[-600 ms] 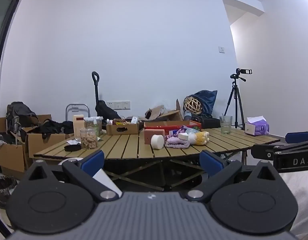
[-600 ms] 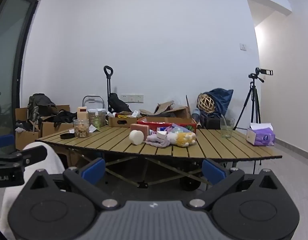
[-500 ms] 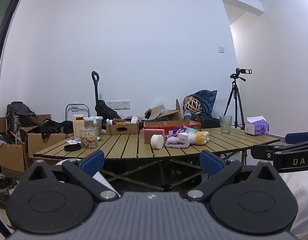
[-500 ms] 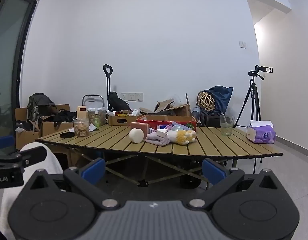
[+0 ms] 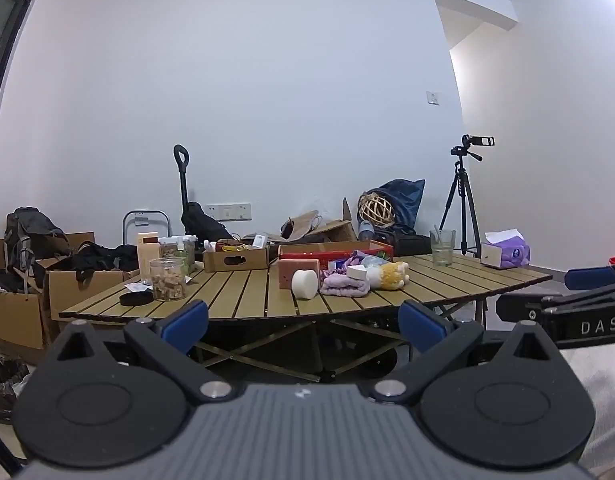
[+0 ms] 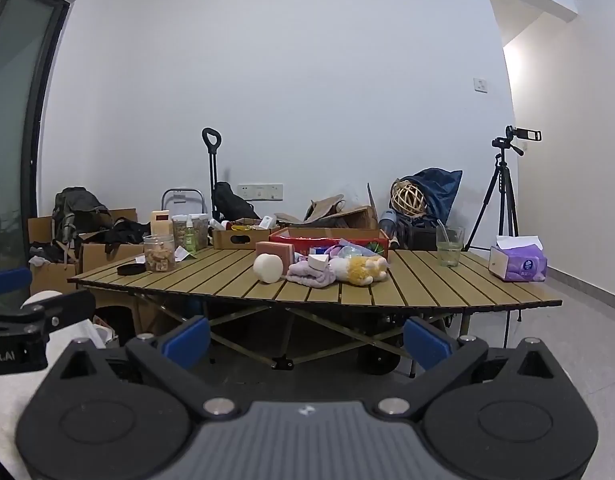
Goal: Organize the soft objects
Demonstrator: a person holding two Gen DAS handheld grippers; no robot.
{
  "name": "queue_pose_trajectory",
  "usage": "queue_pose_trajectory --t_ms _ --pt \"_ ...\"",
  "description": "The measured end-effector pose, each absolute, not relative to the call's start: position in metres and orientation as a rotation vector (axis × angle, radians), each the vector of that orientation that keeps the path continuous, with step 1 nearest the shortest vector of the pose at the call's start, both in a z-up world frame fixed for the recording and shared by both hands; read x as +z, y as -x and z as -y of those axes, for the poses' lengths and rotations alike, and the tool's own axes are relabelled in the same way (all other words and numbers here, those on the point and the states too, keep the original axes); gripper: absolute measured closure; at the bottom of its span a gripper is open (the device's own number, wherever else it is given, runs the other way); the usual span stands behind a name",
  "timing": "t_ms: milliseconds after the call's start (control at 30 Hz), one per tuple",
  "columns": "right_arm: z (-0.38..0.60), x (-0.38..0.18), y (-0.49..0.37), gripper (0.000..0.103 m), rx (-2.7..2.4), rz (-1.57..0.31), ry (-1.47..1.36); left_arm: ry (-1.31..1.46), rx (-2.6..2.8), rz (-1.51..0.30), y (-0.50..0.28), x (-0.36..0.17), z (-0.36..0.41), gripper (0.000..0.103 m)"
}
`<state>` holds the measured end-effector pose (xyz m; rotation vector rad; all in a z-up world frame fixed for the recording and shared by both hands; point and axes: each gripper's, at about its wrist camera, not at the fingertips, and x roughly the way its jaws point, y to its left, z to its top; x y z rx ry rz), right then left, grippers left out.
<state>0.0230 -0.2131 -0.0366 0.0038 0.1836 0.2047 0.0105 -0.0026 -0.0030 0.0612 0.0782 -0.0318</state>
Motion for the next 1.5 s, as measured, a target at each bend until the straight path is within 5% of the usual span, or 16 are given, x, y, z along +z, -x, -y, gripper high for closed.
queue_pose_trajectory --t_ms 1500 --pt "0.2106 -0.0377 -0.0288 0.000 0.189 -0.180 0.013 -0.072 -0.027 -0.059 -0.0069 -0.0001 0.0075 0.000"
